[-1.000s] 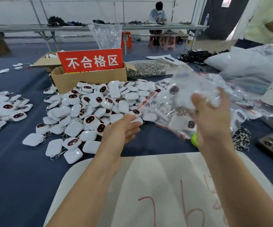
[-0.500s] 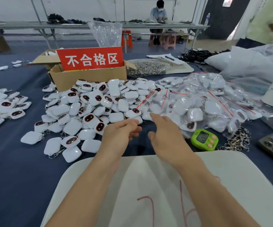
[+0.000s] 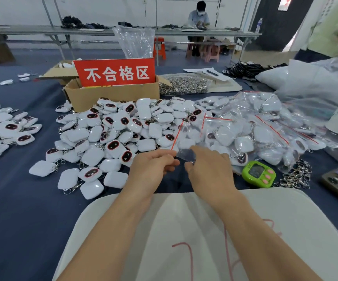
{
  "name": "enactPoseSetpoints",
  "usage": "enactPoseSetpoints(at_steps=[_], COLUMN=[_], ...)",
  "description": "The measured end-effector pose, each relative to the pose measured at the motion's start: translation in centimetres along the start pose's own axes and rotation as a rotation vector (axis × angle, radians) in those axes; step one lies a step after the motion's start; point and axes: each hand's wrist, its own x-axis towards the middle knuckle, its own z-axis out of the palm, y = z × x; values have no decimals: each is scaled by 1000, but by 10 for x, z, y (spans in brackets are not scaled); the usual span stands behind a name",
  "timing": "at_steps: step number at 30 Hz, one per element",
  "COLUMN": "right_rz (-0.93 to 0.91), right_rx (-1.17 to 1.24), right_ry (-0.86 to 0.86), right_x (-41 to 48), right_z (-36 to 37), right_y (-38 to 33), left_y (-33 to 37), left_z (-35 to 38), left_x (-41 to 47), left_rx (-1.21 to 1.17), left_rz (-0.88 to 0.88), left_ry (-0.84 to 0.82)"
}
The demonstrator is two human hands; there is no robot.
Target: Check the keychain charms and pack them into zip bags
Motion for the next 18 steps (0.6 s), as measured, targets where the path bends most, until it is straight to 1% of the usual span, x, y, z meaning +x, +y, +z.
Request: enactPoseSetpoints(at_steps=[4, 6, 7, 8, 9, 11, 12, 13, 15, 16, 18], right_rz=[19, 62, 89, 109, 135, 153, 152, 145, 62, -9, -163], right_rx=[-52, -31, 32, 154, 337, 742, 859, 920, 940, 908, 795], right_ry=[24, 41, 67, 118, 192, 399, 492, 544, 550, 511, 362], right_x=[7, 11, 12, 12, 11, 4, 1, -2, -6, -9, -13], right_z=[9, 8, 7, 7, 6, -2, -7, -11, -19, -22, -25], right_y=[-2, -1, 0, 2, 4, 9, 11, 12, 9, 5, -6], left_y=[-3, -3, -3, -2, -3, -3, -3, -3, 0, 2, 6], left_z=[2, 1, 1, 0, -1, -1, -1, -1, 0, 1, 2], left_x=[1, 0, 0, 1, 1, 2, 2, 2, 2, 1, 0], left_rx=[50, 60, 67, 71, 70, 79, 85, 82, 10, -60, -192], left_rz=[14, 17, 21, 23, 24, 21, 20, 22, 27, 14, -24], left_ry=[-14, -13, -12, -10, -7, 2, 7, 9, -13, -34, -57])
